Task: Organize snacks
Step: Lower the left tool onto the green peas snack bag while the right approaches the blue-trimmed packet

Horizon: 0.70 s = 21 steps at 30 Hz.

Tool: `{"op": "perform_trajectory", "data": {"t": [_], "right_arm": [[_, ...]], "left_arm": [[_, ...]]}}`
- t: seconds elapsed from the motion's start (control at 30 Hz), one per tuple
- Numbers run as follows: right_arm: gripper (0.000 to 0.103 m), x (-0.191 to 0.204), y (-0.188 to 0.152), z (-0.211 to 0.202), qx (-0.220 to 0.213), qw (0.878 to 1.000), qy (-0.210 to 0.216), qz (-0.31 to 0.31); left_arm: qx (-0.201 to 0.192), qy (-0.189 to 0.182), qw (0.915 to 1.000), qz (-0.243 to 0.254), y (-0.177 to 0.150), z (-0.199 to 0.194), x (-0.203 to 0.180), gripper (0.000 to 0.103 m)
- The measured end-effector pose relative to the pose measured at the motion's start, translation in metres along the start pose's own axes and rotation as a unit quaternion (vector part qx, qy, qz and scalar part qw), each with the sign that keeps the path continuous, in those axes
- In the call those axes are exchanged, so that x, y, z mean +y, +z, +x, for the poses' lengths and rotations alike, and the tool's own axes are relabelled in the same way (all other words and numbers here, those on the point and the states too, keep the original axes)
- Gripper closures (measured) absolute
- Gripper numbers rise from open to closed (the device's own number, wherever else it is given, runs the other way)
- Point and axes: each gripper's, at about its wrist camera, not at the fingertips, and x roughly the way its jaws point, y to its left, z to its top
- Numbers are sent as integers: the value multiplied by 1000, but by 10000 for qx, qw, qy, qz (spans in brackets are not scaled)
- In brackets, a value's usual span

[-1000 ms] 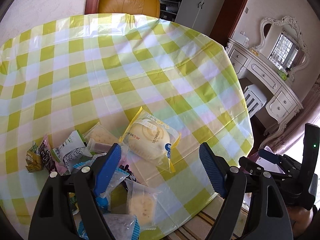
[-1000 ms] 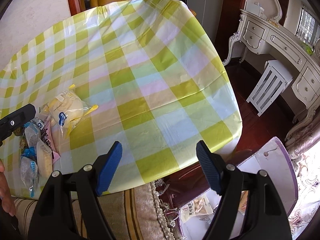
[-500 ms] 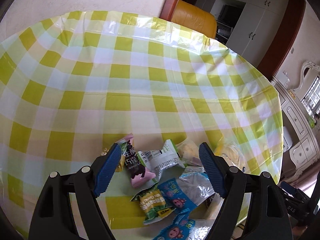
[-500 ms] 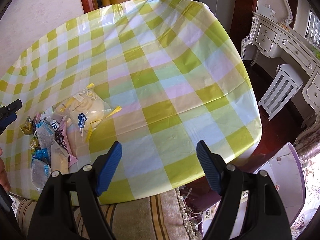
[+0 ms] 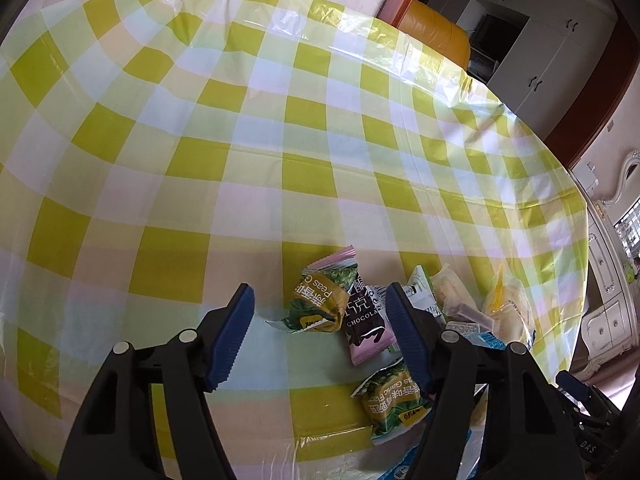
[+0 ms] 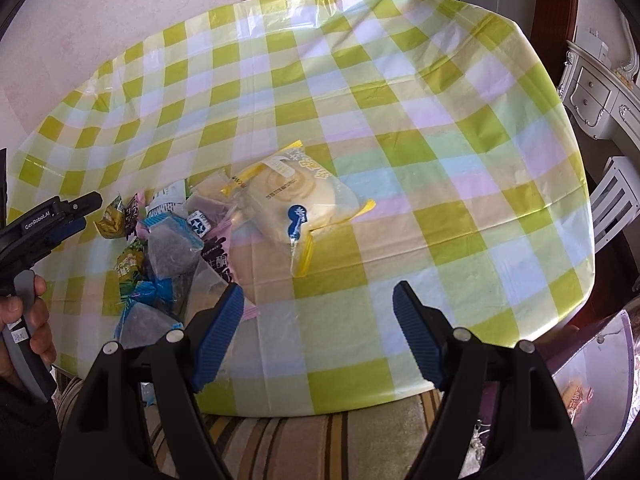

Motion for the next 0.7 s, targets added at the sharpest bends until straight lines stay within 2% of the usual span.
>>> {"op": "perform_trajectory", "data": {"t": [0.2,0.33,0.47,0.6,0.7], "right_arm": [[26,29,-2,0,50,9994,239,-237],[26,58,-9,1,140,9954,303,-903],[22,80,-13,1,141,9890,284,-1447],[19,96,-18,0,132,9818,276,-1872],[18,110,-24,3,181,9740,265,-2241]], "left_arm": [[128,-6,9998,167,-4,12,-5,38],[200,-23,9996,203,-4,22,-4,44],[294,-15,9993,217,-3,31,-3,45],[436,28,9987,253,-4,41,-2,62],[430,-48,9987,256,-4,41,-1,69]]}}
